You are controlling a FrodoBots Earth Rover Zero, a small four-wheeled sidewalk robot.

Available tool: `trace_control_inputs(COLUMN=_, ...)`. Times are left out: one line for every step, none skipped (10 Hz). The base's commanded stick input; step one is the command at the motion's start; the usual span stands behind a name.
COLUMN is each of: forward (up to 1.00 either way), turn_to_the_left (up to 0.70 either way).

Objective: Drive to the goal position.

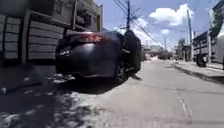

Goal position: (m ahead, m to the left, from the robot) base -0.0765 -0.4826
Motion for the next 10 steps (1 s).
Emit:
trace_control_inputs(forward=0.00, turn_to_the_left=0.00)
trace_control_inputs(forward=0.00, turn_to_the_left=0.00)
trace_control_inputs(forward=0.00, turn_to_the_left=-1.00)
trace_control_inputs(forward=0.00, turn_to_the_left=-1.00)
trace_control_inputs(forward=0.00, turn_to_the_left=-1.00)
trace_control_inputs(forward=0.00, turn_to_the_left=-1.00)
trace_control_inputs(forward=0.00, turn_to_the_left=-1.00)
trace_control_inputs(forward=0.00, turn_to_the_left=-1.00)
trace_control_inputs(forward=0.00, turn_to_the_left=-1.00)
trace_control_inputs(forward=0.00, turn_to_the_left=-1.00)
